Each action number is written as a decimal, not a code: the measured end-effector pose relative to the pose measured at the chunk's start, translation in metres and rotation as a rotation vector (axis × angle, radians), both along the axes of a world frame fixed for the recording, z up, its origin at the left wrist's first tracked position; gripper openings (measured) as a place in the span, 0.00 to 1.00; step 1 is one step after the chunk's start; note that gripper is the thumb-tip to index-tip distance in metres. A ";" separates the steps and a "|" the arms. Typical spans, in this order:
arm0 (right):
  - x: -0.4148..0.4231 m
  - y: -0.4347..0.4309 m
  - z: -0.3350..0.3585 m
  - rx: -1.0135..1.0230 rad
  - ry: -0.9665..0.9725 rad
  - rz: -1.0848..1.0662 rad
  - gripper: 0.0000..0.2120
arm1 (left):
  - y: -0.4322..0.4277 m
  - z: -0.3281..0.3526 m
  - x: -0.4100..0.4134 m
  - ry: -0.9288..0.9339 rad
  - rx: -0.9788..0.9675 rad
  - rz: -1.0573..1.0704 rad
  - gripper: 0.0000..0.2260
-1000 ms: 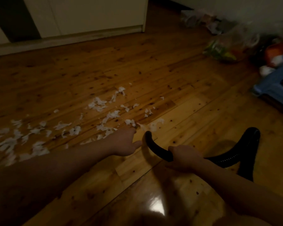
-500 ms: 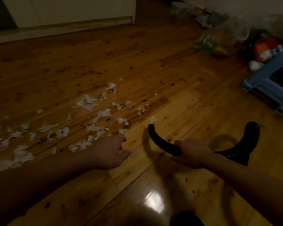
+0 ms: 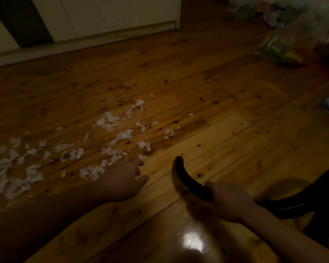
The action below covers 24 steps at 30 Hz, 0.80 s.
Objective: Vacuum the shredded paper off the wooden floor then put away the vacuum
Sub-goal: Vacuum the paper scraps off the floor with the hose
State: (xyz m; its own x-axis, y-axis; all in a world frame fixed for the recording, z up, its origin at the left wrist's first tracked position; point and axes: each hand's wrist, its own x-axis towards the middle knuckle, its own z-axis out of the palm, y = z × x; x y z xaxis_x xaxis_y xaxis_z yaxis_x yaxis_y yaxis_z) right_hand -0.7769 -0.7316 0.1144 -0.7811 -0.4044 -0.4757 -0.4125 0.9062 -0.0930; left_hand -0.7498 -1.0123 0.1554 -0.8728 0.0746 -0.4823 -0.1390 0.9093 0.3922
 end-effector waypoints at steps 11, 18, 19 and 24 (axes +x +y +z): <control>-0.052 -0.016 0.007 -0.031 -0.004 -0.072 0.21 | 0.020 0.019 -0.035 0.031 -0.163 -0.140 0.22; -0.044 -0.023 0.002 -0.021 0.025 -0.068 0.21 | 0.022 0.005 -0.029 0.090 -0.065 -0.068 0.22; -0.043 -0.023 0.002 -0.020 0.031 -0.061 0.21 | 0.022 0.005 -0.028 0.098 -0.083 -0.091 0.22; -0.038 -0.031 0.002 -0.012 0.047 -0.042 0.21 | 0.020 0.011 -0.020 0.091 -0.170 -0.244 0.23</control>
State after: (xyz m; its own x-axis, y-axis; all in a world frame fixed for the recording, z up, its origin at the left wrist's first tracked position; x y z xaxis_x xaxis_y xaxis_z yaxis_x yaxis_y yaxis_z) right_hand -0.8152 -0.7625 0.1160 -0.8189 -0.3762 -0.4334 -0.3780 0.9218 -0.0859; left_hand -0.7694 -0.9926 0.1669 -0.8793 0.2119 -0.4266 0.1201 0.9653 0.2320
